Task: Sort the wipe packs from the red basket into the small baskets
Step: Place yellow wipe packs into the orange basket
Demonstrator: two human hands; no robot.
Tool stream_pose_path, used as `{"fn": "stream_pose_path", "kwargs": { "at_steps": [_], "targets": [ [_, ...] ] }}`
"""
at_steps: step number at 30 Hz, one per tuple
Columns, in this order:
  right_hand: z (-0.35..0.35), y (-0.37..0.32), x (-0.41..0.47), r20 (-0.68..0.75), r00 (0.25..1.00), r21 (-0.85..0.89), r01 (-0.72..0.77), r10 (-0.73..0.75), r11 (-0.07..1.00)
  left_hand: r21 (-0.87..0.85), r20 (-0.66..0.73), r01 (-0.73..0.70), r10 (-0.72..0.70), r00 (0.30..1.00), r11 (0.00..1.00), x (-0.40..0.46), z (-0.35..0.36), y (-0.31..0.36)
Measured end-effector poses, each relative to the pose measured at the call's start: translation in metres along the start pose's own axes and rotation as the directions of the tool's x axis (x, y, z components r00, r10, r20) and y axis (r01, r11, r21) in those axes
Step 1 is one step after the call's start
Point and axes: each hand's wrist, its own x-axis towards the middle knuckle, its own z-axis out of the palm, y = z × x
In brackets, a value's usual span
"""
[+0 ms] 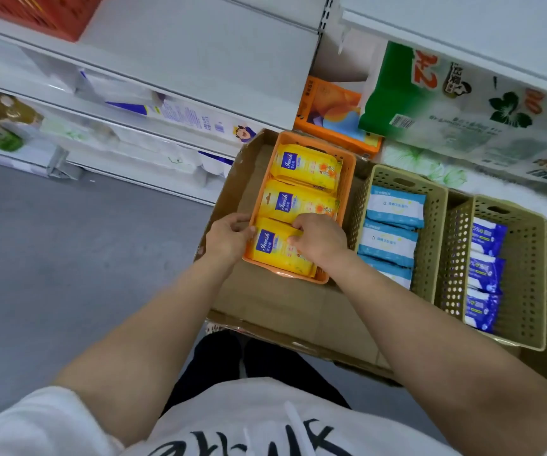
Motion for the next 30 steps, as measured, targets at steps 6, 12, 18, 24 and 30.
{"fn": "stream_pose_path", "kwargs": {
  "at_steps": [6,12,18,24,30],
  "targets": [
    [-0.020,-0.016,-0.008,0.024,0.996,-0.044,-0.080,0.081,0.996,0.128,0.033,-0.054,0.050,0.998,0.990,-0.006,-0.031,0.020],
    [-0.067,-0.073,-0.013,-0.196,0.974,0.078,-0.103,0.117,0.992,0.402,0.119,-0.283,0.257,0.959,0.871,-0.003,-0.137,0.057],
    [-0.111,-0.196,-0.025,-0.456,0.890,0.064,-0.005,0.033,0.998,0.702,0.161,-0.519,0.601,0.783,0.488,-0.004,-0.317,0.106],
    [-0.116,-0.322,-0.030,-0.596,0.794,-0.005,0.143,-0.117,0.990,0.825,0.158,-0.525,0.808,0.567,0.207,-0.009,-0.450,0.142],
    [-0.129,-0.396,0.005,-0.622,0.754,-0.054,0.230,-0.213,0.972,0.821,0.149,-0.540,0.844,0.516,0.186,0.035,-0.504,0.163]
  ]
}}
